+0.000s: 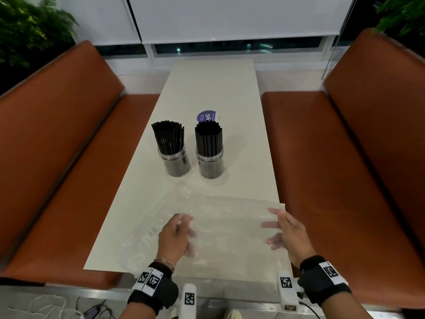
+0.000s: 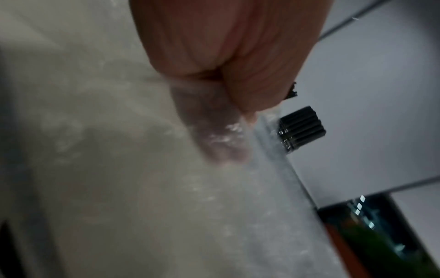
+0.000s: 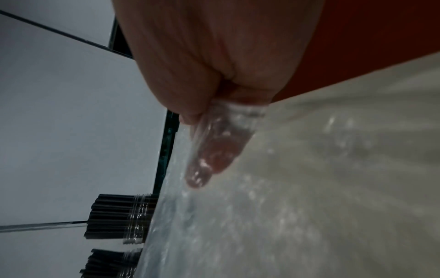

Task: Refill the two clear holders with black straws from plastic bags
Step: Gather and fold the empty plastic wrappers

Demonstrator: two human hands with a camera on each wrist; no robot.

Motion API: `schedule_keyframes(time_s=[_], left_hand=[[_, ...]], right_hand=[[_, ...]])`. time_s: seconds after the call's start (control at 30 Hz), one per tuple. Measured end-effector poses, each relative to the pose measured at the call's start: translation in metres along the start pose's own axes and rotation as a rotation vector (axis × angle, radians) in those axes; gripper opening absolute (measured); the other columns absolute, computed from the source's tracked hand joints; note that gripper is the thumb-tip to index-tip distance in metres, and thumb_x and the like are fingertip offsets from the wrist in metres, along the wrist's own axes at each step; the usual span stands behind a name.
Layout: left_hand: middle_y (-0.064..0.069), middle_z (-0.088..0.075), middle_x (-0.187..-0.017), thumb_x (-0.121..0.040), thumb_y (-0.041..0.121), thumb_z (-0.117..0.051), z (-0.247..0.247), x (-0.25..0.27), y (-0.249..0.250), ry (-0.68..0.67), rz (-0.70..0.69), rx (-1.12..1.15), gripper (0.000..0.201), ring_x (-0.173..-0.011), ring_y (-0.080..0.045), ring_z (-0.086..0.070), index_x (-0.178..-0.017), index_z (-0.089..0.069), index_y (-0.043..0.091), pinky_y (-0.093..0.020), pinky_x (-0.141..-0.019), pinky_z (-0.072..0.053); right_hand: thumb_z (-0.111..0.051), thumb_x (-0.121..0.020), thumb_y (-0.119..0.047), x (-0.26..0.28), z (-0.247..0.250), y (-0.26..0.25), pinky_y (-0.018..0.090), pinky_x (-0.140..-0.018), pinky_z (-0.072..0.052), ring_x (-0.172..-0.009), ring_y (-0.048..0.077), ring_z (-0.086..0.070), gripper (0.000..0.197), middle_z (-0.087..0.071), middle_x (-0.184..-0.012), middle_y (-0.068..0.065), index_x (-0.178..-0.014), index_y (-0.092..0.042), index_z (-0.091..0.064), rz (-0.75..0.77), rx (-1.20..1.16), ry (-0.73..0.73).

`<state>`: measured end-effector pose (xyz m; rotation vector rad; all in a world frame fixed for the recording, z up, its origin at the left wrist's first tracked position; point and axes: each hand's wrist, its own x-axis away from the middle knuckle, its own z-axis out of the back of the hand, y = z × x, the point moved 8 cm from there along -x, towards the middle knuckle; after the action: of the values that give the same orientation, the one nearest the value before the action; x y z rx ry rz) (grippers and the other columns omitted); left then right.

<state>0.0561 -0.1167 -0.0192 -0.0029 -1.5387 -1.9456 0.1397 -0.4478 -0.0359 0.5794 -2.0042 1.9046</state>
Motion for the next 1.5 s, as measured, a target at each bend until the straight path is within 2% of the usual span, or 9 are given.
schedule_keyframes(time_s=[0.17,0.53,0.7,0.8,0.93,1.13,1.23,1.37,1.5], left_hand=[[-0.003,-0.072,-0.071,-0.101,0.062,-0.044,0.016,-0.007,-0.004,0.164,-0.075,-0.396,0.046,-0.063,-0.019,-0.069,-0.103,-0.067,0.022,-0.03,-0.056,-0.051],[0.001,-0.076,-0.093,-0.1,0.045,-0.063,0.012,-0.002,-0.023,0.013,-0.131,-0.538,0.04,-0.073,-0.012,-0.068,-0.132,-0.055,0.022,-0.024,-0.059,-0.049],[0.008,-0.056,-0.14,-0.078,-0.007,-0.067,0.014,0.026,-0.02,-0.08,-0.547,-0.889,0.08,-0.112,-0.015,-0.066,-0.145,-0.052,0.033,-0.022,-0.079,-0.054],[0.016,-0.005,-0.174,-0.063,-0.011,-0.059,-0.009,0.051,-0.036,-0.449,-0.716,-1.066,0.119,-0.161,-0.019,-0.011,-0.162,-0.019,0.04,-0.031,-0.121,-0.031],[0.01,0.038,-0.167,-0.075,0.004,-0.074,-0.034,0.053,-0.053,-0.651,-0.786,-1.238,0.134,-0.154,-0.019,0.034,-0.161,0.021,0.039,-0.035,-0.128,0.0],[-0.005,-0.038,-0.167,-0.065,0.043,-0.09,-0.045,0.036,-0.071,-0.58,-0.859,-1.359,0.109,-0.15,-0.028,-0.043,-0.159,-0.035,0.036,-0.04,-0.117,-0.046],[0.003,-0.051,-0.16,-0.095,0.032,-0.058,-0.032,0.045,-0.069,-0.461,-0.944,-1.112,0.052,-0.149,-0.018,-0.045,-0.146,-0.054,0.04,-0.033,-0.12,-0.032],[0.035,-0.054,-0.142,-0.086,0.005,-0.055,0.004,0.036,-0.07,-0.269,-0.605,-0.693,0.061,-0.136,0.014,-0.04,-0.126,-0.066,0.049,-0.016,-0.114,-0.034],[0.013,-0.066,-0.103,-0.091,0.046,-0.034,0.015,0.029,-0.069,-0.144,-0.39,-0.572,0.041,-0.099,-0.016,-0.06,-0.099,-0.072,0.035,-0.028,-0.083,-0.044]], right_hand=[[-0.051,-0.108,-0.046,-0.006,-0.001,-0.008,0.029,-0.046,-0.058,-0.055,0.025,-0.07,0.041,-0.084,-0.104,0.006,-0.137,-0.021,-0.065,0.026,0.049,-0.015],[-0.084,-0.089,-0.025,-0.005,0.021,0.008,0.039,-0.077,-0.067,-0.095,0.025,-0.08,0.085,-0.071,-0.131,0.002,-0.159,-0.022,-0.037,0.028,0.613,-0.002],[-0.077,-0.094,-0.025,0.033,0.019,-0.013,0.034,-0.12,-0.035,-0.149,0.023,-0.043,0.083,-0.032,-0.168,0.001,-0.161,-0.03,-0.028,0.395,1.294,0.17],[-0.073,-0.087,-0.001,0.05,0.02,0.01,0.022,-0.116,-0.037,-0.156,0.017,-0.031,0.096,-0.007,-0.173,-0.01,-0.16,-0.04,-0.026,0.45,1.558,0.028],[-0.088,-0.079,-0.047,0.056,0.027,0.053,0.043,-0.129,-0.024,-0.157,0.002,0.003,0.112,0.017,-0.164,-0.027,-0.162,-0.05,-0.012,0.323,1.672,-0.248],[-0.084,-0.088,-0.029,0.058,0.024,0.047,0.02,-0.121,-0.007,-0.156,-0.001,-0.016,0.11,0.009,-0.16,-0.033,-0.163,-0.05,-0.005,0.409,1.712,-0.347],[-0.081,-0.086,-0.016,0.064,0.021,0.037,0.022,-0.123,-0.023,-0.15,0.002,-0.024,0.11,0.002,-0.161,-0.031,-0.165,-0.043,-0.009,0.444,1.763,-0.391],[-0.101,-0.037,-0.024,0.056,0.029,0.047,0.028,-0.1,-0.053,-0.122,0.01,-0.051,0.122,-0.061,-0.149,-0.012,-0.148,-0.038,-0.053,0.449,1.785,-0.385],[-0.096,-0.054,-0.04,0.06,0.022,0.041,0.02,-0.099,-0.042,-0.123,0.002,-0.056,0.088,-0.049,-0.149,-0.031,-0.134,-0.049,-0.061,0.373,1.694,-0.435]])
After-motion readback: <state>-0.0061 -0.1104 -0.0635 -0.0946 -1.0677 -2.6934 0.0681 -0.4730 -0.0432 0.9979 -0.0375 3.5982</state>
